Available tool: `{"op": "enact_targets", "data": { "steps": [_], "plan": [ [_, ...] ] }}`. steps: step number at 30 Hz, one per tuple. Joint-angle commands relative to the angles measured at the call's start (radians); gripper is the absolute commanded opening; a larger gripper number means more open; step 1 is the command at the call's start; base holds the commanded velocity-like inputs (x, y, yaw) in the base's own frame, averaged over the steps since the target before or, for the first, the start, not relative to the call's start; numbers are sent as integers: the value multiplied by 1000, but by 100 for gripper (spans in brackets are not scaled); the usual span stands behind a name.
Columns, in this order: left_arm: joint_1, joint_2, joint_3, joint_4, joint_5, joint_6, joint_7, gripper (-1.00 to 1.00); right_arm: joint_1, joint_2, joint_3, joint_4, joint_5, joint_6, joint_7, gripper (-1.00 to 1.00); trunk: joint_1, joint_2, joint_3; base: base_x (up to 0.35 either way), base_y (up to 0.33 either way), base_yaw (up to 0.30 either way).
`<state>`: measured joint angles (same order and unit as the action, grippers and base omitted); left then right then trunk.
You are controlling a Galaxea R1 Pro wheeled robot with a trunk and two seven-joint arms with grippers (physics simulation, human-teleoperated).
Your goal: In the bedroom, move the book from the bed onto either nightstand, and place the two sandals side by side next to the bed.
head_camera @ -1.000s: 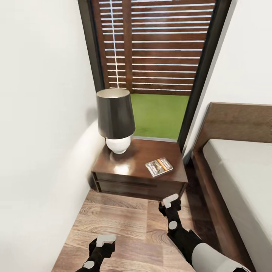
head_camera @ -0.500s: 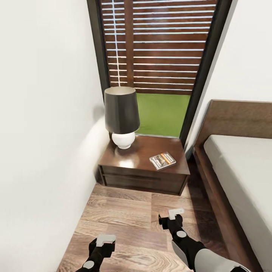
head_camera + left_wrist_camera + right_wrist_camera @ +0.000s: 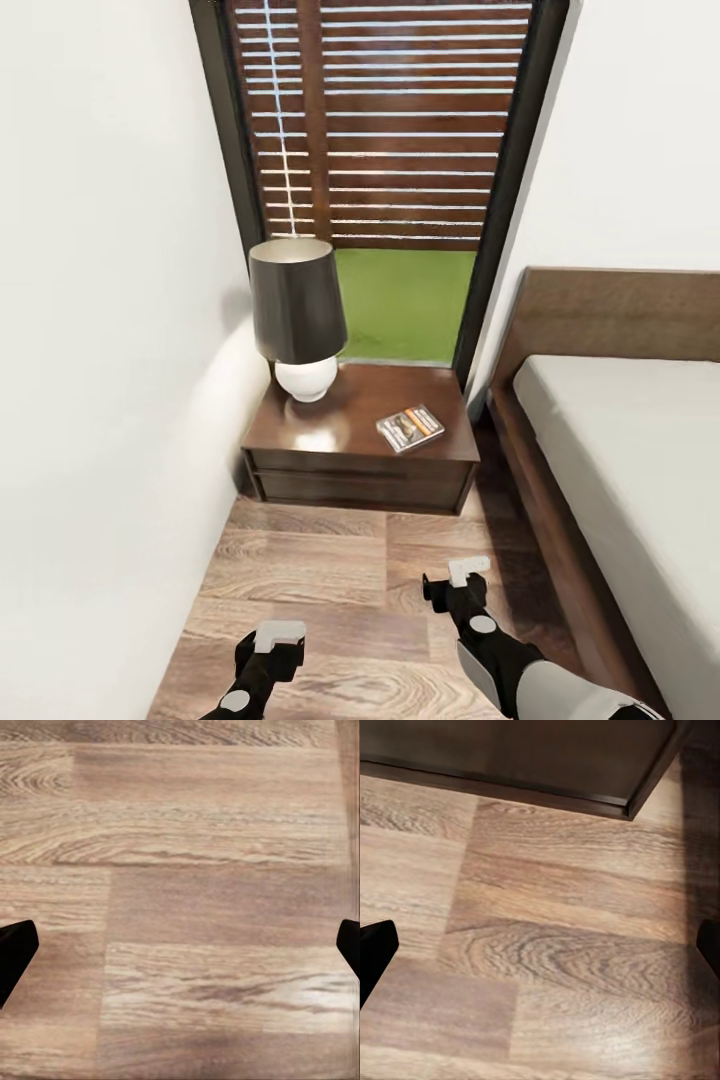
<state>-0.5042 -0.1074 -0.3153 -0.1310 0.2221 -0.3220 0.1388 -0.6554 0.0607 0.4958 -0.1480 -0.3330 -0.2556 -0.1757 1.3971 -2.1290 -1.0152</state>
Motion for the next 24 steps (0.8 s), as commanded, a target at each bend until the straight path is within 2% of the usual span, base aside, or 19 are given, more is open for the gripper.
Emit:
{"op": "enact_targets", "data": {
  "steps": [1,8,15,19,20,24],
  "plan": [
    [0,0,-9,1,8,-3,5,100,0,0,9,7,-8,-5,-4,100,-4,7,2,0,1,-173],
    [0,8,-4,10,12,6,5,100,2,4,5,104,-12,-9,-2,100,-31,56,24,0,0,-58],
    [0,22,-2,73,22,7,5,100,9,1,4,150,-54,-13,0,100,-58,105,46,0,0,-4],
    [3,45,-2,93,66,7,5,100,35,3,4,154,-65,-27,0,100,-73,133,59,0,0,0],
    [3,58,-2,100,91,6,4,100,44,4,4,154,-67,-37,1,100,-77,140,62,0,0,0],
    [9,77,-2,107,138,7,2,100,53,2,4,155,-71,-55,0,100,-92,168,75,0,0,0]
  ]
}}
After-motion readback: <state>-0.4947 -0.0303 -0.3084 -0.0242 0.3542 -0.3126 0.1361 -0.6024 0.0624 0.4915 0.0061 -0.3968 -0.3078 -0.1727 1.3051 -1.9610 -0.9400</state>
